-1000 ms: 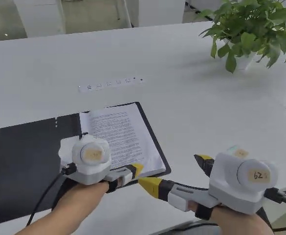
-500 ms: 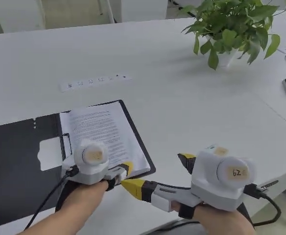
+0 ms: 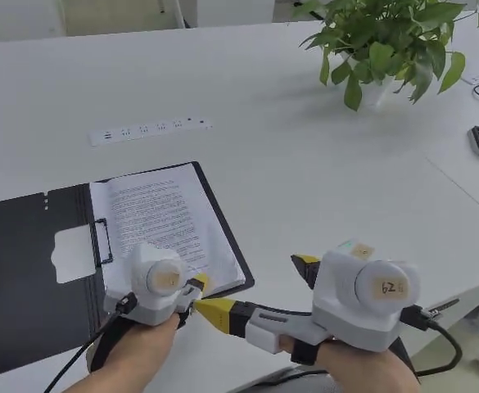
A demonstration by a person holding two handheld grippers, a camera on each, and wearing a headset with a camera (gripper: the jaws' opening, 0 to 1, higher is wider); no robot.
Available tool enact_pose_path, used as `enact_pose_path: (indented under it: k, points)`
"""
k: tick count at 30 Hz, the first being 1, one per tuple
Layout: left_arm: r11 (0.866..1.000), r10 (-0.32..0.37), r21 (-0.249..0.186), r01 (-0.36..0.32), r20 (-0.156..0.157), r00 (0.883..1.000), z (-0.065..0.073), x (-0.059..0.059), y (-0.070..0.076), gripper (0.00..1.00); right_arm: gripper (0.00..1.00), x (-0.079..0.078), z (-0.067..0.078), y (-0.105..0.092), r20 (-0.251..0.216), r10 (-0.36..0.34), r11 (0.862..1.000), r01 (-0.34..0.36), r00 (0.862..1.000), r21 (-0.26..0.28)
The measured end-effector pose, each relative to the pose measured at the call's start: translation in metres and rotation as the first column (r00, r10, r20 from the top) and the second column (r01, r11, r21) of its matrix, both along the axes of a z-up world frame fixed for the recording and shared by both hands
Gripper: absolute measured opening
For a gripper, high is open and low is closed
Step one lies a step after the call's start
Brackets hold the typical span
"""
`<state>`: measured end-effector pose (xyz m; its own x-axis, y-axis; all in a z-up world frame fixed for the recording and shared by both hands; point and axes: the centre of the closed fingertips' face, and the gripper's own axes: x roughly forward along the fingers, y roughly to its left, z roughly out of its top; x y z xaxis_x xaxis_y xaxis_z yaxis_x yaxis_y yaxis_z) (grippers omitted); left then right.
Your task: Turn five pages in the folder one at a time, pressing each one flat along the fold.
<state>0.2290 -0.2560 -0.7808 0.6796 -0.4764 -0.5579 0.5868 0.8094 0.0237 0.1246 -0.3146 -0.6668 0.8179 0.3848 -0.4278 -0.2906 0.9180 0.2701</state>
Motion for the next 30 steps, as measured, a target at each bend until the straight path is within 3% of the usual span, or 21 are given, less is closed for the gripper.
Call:
enact_pose_path:
  k: [7, 13, 15, 22, 25, 27, 30]
  points:
    - [0.999, -0.032, -0.012, 0.032, 0.02, 0.999, 0.0, -0.006, -0.003, 0.37, 0.99, 0.001, -0.001, 0.001, -0.008, 0.006, 1.0, -0.006, 1.0, -0.004]
    - [0.999, -0.047, -0.005, 0.047, 0.036, 0.998, 0.001, -0.004, -0.002, 0.28, 0.98, 0.004, -0.003, 0.002, -0.016, 0.012, 1.0, -0.013, 1.0, -0.008]
    - [0.998, -0.065, 0.017, 0.064, 0.044, 0.997, 0.0, -0.004, -0.001, 0.18, 0.98, 0.006, -0.003, 0.003, -0.02, 0.017, 1.0, -0.018, 1.0, -0.01]
    - [0.993, -0.1, 0.074, 0.094, 0.075, 0.992, 0.001, -0.001, 0.005, 0.06, 0.95, 0.014, -0.011, 0.009, -0.055, 0.05, 0.998, -0.052, 0.997, -0.022]
    - [0.992, -0.101, 0.082, 0.095, 0.074, 0.992, 0.001, -0.001, 0.005, 0.04, 0.91, 0.019, -0.012, 0.013, -0.064, 0.056, 0.998, -0.056, 0.996, 0.0]
    - [0.995, -0.079, 0.062, 0.075, 0.053, 0.995, 0.0, -0.001, 0.007, 0.03, 0.87, 0.023, -0.015, 0.016, -0.078, 0.065, 0.998, -0.065, 0.995, 0.008]
    - [0.995, -0.082, 0.054, 0.079, 0.055, 0.995, 0.001, 0.001, 0.008, 0.02, 0.8, 0.029, -0.021, 0.02, -0.087, 0.07, 0.998, -0.069, 0.994, 0.008]
